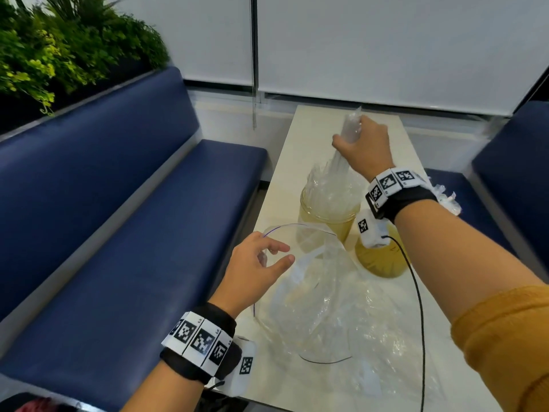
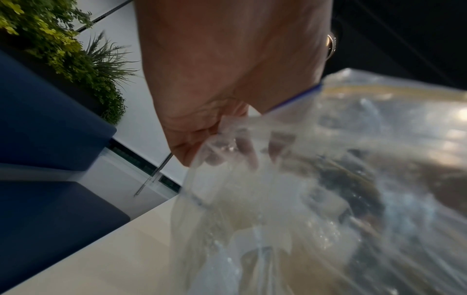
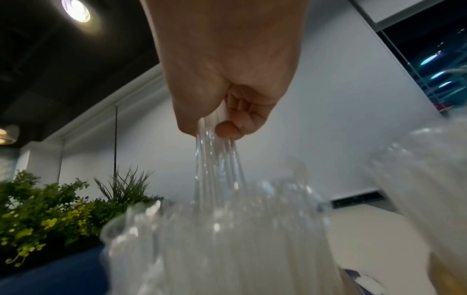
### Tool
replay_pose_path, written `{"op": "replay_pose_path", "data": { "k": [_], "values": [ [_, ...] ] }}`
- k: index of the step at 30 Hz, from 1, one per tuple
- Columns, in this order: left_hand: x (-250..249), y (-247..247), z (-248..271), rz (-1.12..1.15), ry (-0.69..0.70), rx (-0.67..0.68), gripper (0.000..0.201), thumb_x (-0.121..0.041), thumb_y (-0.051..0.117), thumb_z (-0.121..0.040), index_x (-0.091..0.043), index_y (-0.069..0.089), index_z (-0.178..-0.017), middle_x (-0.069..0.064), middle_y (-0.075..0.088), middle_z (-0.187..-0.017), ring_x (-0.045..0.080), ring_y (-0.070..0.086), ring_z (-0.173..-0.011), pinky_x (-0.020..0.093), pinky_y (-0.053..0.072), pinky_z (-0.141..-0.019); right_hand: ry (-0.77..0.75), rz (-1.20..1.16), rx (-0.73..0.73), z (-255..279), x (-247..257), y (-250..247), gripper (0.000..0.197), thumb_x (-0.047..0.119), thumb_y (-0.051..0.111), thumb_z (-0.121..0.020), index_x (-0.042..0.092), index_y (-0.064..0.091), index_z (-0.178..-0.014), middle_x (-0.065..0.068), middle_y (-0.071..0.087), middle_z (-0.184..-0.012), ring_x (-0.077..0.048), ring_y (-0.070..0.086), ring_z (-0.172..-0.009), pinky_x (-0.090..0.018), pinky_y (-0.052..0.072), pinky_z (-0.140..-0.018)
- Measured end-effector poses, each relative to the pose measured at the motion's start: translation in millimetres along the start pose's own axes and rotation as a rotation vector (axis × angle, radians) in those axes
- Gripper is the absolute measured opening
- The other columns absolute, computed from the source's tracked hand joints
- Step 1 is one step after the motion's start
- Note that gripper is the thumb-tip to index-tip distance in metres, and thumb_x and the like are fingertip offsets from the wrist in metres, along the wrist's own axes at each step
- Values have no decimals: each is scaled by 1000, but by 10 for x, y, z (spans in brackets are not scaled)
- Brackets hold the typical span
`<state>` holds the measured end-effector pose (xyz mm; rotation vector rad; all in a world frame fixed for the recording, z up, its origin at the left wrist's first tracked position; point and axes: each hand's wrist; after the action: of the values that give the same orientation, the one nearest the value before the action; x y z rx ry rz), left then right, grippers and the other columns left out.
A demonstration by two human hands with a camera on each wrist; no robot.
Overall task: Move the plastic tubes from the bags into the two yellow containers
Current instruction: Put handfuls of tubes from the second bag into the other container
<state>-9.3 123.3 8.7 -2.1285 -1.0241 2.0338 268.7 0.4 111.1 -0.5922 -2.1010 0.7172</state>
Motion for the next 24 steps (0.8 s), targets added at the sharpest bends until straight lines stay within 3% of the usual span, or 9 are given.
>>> {"op": "replay_pose_path", "data": {
  "k": [4,9,11,13,15,17,20,24],
  "values": [
    [-23,23,8,2,6,7,14,-39,78,-86,-34,76,-99,-8,59,-94,7,46,-63,12,45,-66,51,57,-42,195,-51,113,43,45,69,-80,8,67,-102,-11,70,-93,-30,66,-83,-32,52,-66],
    [-90,38,17,-5,26,16,14,-37,77,-87,-32,76,-100,-9,59,-94,9,48,-66,11,45,-67,128,50,36,290,-145,200,54,54,77,-75,6,65,-96,-6,63,-85,-29,66,-85,-33,51,-67],
    [-106,34,23,-10,30,17,14,-38,77,-87,-33,76,-100,-9,59,-94,10,48,-66,12,45,-67,64,8,-27,264,-136,147,67,51,86,-67,12,59,-115,-5,65,-103,-20,62,-97,-27,45,-77],
    [-116,28,30,-14,23,18,14,-38,76,-87,-33,76,-100,-9,59,-94,10,48,-66,12,46,-67,-25,-117,-107,233,-88,51,94,39,94,-60,21,43,-137,-1,58,-123,-12,54,-107,-23,41,-89],
    [-125,24,44,-10,22,21,14,-38,76,-87,-33,76,-100,-9,59,-94,10,48,-67,14,46,-68,-129,-116,-147,193,-55,-26,104,34,95,-58,23,37,-143,0,53,-132,-13,53,-115,-26,45,-93],
    [-128,20,54,0,27,20,14,-37,77,-87,-32,76,-100,-8,60,-94,11,49,-68,16,47,-70,-230,1,-102,139,-38,-75,92,34,92,-62,21,45,-140,1,55,-135,-18,54,-121,-33,48,-99],
    [-135,15,60,3,21,20,14,-36,77,-87,-31,76,-99,-7,60,-94,14,50,-69,17,47,-70,-259,255,23,99,-14,-97,59,38,78,-82,18,59,-135,-3,64,-133,-24,56,-124,-38,43,-105],
    [-160,17,51,-1,20,23,13,-33,76,-89,-31,75,-102,-8,61,-96,21,55,-74,18,48,-71,-256,291,87,261,-14,63,45,37,51,-101,12,56,-139,-10,67,-128,-30,62,-116,-41,49,-97]
  ]
}}
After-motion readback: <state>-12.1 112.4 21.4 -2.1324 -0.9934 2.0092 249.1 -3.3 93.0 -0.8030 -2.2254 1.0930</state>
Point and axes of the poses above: each hand's wrist, its own z-axis away from the middle knuckle, its own y-axis out of the palm, x = y × z
